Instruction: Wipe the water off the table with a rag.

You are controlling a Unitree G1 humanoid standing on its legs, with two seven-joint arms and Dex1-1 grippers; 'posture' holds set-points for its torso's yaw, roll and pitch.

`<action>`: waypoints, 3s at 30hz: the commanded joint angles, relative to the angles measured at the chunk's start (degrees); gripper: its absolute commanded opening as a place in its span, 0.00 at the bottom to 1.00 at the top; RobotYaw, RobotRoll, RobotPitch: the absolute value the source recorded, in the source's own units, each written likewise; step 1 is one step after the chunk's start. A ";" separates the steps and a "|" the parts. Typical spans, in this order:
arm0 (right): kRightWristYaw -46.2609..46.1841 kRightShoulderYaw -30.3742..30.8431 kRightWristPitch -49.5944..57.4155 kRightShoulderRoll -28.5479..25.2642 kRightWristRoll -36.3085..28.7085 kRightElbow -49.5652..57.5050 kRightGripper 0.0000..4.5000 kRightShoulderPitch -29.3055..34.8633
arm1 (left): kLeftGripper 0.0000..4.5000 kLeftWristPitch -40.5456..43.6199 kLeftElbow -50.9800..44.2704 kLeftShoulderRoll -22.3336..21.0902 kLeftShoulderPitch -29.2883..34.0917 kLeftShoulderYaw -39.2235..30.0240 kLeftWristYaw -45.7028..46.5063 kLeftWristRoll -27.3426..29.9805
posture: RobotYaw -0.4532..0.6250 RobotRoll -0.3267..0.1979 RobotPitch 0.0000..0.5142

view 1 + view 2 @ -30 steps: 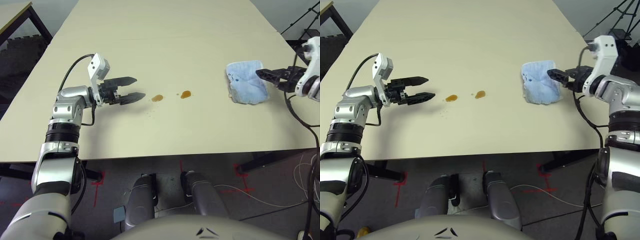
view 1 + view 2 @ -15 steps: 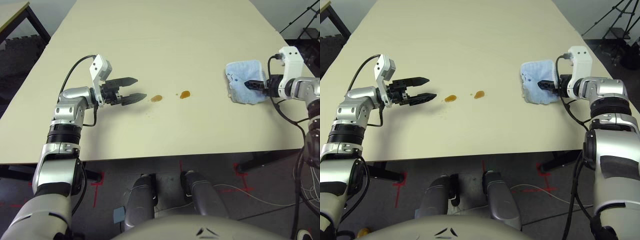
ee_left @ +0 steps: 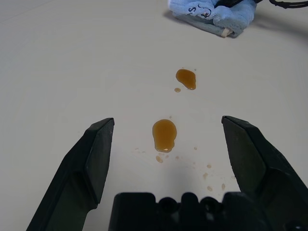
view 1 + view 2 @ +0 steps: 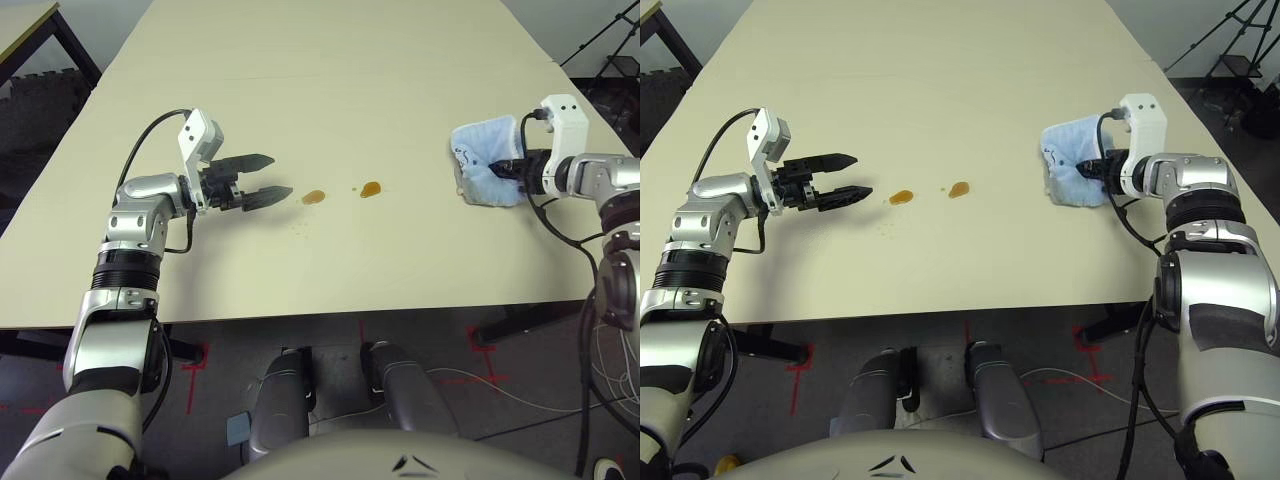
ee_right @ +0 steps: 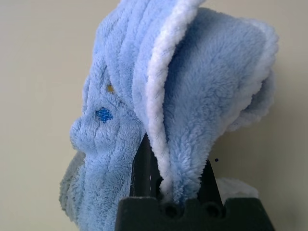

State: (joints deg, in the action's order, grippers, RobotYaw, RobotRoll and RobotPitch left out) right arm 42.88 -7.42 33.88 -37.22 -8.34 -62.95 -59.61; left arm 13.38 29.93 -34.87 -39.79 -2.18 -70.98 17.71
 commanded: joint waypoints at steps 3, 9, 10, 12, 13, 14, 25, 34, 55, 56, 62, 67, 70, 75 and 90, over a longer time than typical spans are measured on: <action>-1.23 -4.18 3.55 1.76 -4.33 4.08 0.01 -2.79 | 1.00 -0.75 1.07 -1.32 0.47 0.07 -0.97 -0.55 | 0.25 0.62 0.29; -3.11 -4.03 10.87 6.56 -6.41 12.69 0.01 -1.37 | 1.00 -1.02 1.46 -2.84 0.67 -0.19 -2.12 -0.45 | 0.26 0.62 0.28; -3.72 -3.89 11.98 7.63 -6.61 14.06 0.01 -0.72 | 1.00 -1.65 1.86 -3.30 0.73 -0.07 -2.44 -0.75 | 0.26 0.62 0.28; -4.53 -3.57 13.74 9.29 -6.81 16.34 0.01 0.51 | 1.00 -2.35 2.41 -3.89 0.83 0.06 -2.93 -0.98 | 0.26 0.62 0.28; -4.92 -3.57 14.59 9.98 -6.98 17.28 0.01 1.07 | 1.00 -2.45 2.50 -4.01 0.88 0.07 -3.08 -0.94 | 0.26 0.62 0.28; -5.31 -3.03 15.46 10.89 -6.85 18.43 0.01 1.96 | 1.00 -2.46 2.54 -4.09 0.91 0.04 -3.12 -0.86 | 0.27 0.62 0.28; -9.21 1.28 21.87 19.72 -7.21 27.61 0.01 9.45 | 1.00 -2.66 2.06 -4.14 1.69 -0.19 -2.45 -0.50 | 0.27 0.62 0.28; -12.79 2.54 32.02 29.66 -11.04 41.40 0.01 14.29 | 1.00 -2.78 1.97 -3.83 1.52 0.02 -1.87 -0.67 | 0.27 0.62 0.30; -16.47 -0.46 15.50 19.47 -7.79 20.69 0.01 4.55 | 1.00 -3.07 2.04 -3.49 1.53 0.12 -1.06 -0.71 | 0.27 0.62 0.29; -16.42 -0.34 15.76 19.83 -7.97 20.75 0.01 4.46 | 1.00 -3.09 2.10 -3.45 1.49 0.14 -1.07 -0.72 | 0.27 0.62 0.29; -16.99 0.94 21.45 25.53 -9.94 27.04 0.01 6.71 | 1.00 -3.27 2.71 -3.49 1.22 0.13 -1.43 -0.73 | 0.27 0.62 0.29; -18.11 1.88 25.96 30.08 -10.73 32.98 0.01 8.72 | 1.00 -3.46 3.42 -3.97 0.93 -0.05 -1.80 -0.76 | 0.27 0.62 0.29; -18.96 2.47 28.18 32.92 -11.09 35.69 0.01 9.41 | 1.00 -3.43 3.68 -4.13 0.63 -0.15 -1.83 -0.74 | 0.27 0.62 0.30; -20.11 3.43 30.24 36.98 -11.16 37.83 0.01 9.96 | 1.00 -3.49 3.75 -4.09 0.59 -0.24 -1.68 -0.70 | 0.27 0.62 0.30; -20.50 7.70 30.21 45.83 -10.70 35.46 0.01 9.03 | 1.00 -3.32 2.71 -4.16 1.77 -0.69 -1.30 -0.27 | 0.29 0.62 0.30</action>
State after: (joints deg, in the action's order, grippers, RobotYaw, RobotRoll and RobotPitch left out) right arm 22.26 -1.50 62.98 6.89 -18.87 -25.18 -51.10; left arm 10.31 32.63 -38.49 -38.90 -2.22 -72.14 17.60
